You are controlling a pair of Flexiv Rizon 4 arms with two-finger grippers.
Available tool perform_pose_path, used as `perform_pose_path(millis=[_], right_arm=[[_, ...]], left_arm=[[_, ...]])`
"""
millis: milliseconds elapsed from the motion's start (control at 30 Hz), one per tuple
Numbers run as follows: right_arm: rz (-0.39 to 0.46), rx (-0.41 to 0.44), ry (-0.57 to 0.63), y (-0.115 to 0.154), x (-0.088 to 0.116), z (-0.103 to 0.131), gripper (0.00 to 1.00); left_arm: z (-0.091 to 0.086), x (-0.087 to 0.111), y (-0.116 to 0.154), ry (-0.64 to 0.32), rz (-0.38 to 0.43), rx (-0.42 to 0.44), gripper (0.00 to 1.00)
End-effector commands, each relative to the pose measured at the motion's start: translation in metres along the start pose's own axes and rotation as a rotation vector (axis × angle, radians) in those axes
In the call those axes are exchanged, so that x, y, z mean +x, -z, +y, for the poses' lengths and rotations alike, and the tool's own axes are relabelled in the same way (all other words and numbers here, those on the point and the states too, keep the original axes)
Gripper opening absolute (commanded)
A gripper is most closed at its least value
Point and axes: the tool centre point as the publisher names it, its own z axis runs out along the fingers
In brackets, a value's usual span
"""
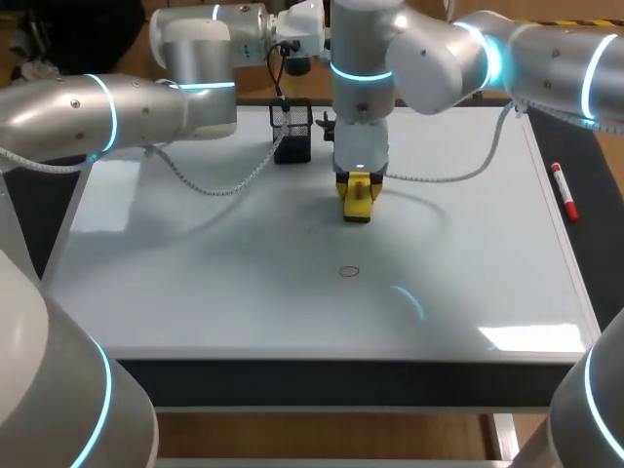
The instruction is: Pick up the inspection probe, press it on each red-marked spot on the whiteboard one by one, put down the probe, pick up the eraser, and wipe off all the red marks.
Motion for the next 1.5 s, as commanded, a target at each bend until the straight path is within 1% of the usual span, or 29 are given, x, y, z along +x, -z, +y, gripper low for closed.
perform_pose_path(millis=[33,300,500,633,733,933,1067,1100,1200,1267,1333,1400,1500], right_arm=[[-0.007,0.002,-0.017,-0.006,0.020,0.003,0.00],[0.001,-0.009,-0.083,-0.010,0.053,0.009,0.00],[0.000,0.000,-0.111,-0.007,0.065,0.008,0.00],[-0.006,0.020,-0.130,0.002,0.071,0.006,0.00],[-0.010,0.052,-0.143,0.014,0.077,0.007,0.00],[-0.016,0.097,-0.179,0.038,0.098,0.010,0.00],[-0.016,0.108,-0.195,0.050,0.118,0.012,0.00],[-0.026,0.110,-0.205,0.053,0.124,0.013,0.00],[-0.022,0.123,-0.231,0.061,0.144,0.017,0.00],[-0.032,0.128,-0.259,0.066,0.158,0.019,0.00],[-0.025,0.138,-0.293,0.070,0.172,0.022,0.00],[-0.041,0.141,-0.321,0.073,0.186,0.025,0.00],[-0.027,0.144,-0.364,0.074,0.206,0.030,0.00]], left_arm=[[-0.001,-0.001,0.000,0.001,0.002,-0.001,0.00],[-0.001,-0.001,0.000,0.001,0.002,-0.001,0.00],[-0.001,-0.001,0.000,0.001,0.002,-0.001,0.00],[-0.001,-0.001,0.000,0.001,0.002,-0.001,0.00],[-0.001,-0.001,0.000,0.001,0.002,-0.001,0.00],[-0.001,-0.001,0.000,0.001,0.002,-0.001,0.00],[-0.001,-0.001,0.000,0.001,0.002,-0.001,0.00],[-0.001,-0.001,0.000,0.001,0.002,-0.001,0.00],[-0.001,-0.001,0.000,0.001,0.002,-0.001,0.00],[-0.001,-0.001,0.000,0.001,0.002,-0.001,0.00],[-0.001,-0.001,0.000,0.001,0.002,-0.001,0.00],[-0.001,-0.001,0.000,0.001,0.002,-0.001,0.00],[-0.001,-0.001,0.000,0.001,0.002,-0.001,0.00]])
